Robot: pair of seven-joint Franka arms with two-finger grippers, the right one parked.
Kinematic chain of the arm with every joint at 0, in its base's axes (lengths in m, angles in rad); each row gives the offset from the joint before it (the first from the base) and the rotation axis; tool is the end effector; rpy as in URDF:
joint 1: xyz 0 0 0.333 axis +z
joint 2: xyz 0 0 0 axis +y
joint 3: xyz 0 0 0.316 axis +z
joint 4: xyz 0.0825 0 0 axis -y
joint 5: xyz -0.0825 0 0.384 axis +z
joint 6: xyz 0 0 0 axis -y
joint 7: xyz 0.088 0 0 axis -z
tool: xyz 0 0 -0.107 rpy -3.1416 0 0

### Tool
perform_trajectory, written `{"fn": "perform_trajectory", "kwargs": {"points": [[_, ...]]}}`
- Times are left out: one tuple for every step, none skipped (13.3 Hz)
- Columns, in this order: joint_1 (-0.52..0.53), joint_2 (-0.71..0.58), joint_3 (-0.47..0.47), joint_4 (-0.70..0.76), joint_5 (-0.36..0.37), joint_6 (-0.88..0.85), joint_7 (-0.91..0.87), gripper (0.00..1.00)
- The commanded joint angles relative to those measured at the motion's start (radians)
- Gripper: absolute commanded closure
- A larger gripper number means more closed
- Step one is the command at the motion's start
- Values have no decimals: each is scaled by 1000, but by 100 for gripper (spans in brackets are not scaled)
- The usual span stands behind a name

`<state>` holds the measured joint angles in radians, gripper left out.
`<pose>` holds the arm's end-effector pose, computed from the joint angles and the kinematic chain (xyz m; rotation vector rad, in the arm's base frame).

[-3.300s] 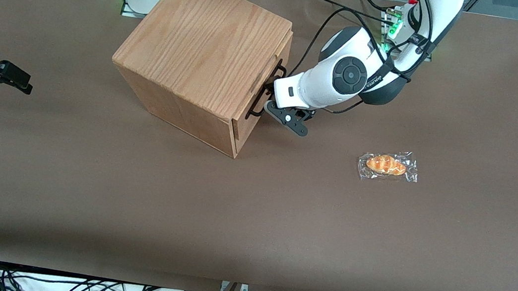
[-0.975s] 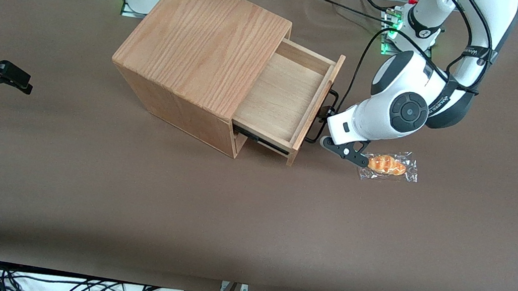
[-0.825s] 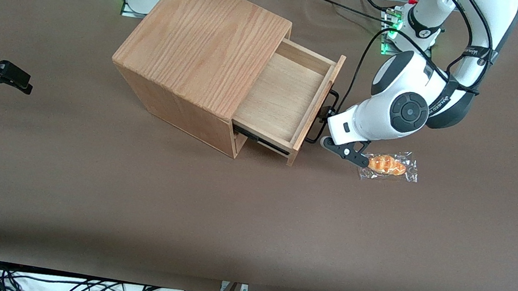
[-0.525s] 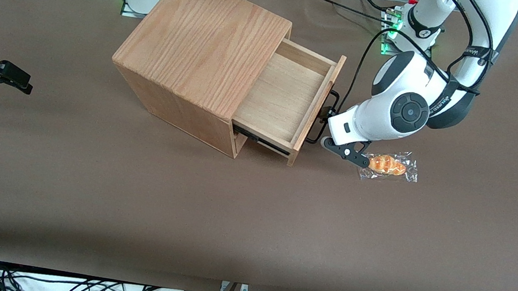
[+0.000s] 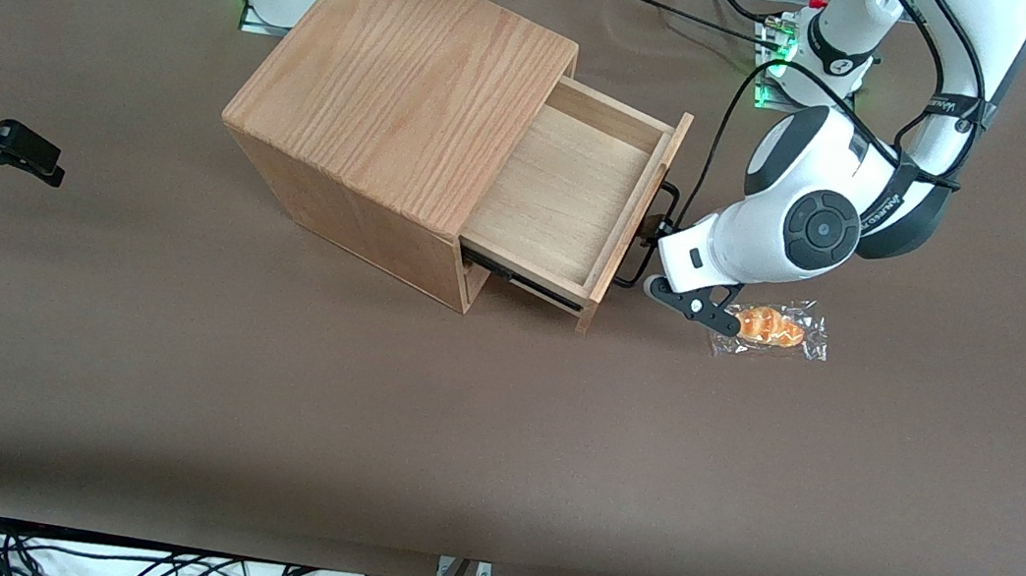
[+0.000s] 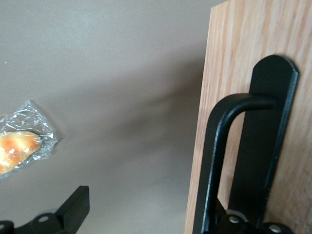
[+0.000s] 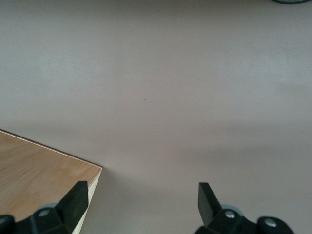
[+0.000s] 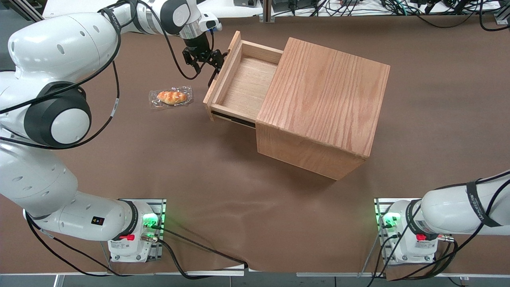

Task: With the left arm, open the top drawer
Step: 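Hold the drawer handle with the left gripper at the open position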

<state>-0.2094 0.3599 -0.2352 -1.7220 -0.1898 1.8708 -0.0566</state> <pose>0.5658 -0.2722 0.3687 2.8828 -0.4458 -0.3832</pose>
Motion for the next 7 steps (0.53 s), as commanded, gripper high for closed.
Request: {"fn": "perform_trajectory", "kwargs": {"points": [[-8, -22, 17, -18, 121, -41, 6, 0], [-7, -22, 17, -18, 119, -41, 4, 0], [-7, -22, 17, -18, 119, -41, 7, 0], [-5, -27, 16, -13, 119, -41, 8, 0], [-5, -29, 16, -11, 115, -41, 8, 0], [-5, -30, 16, -10, 105, -41, 8, 0], [-5, -36, 14, -10, 104, -41, 8, 0]]}}
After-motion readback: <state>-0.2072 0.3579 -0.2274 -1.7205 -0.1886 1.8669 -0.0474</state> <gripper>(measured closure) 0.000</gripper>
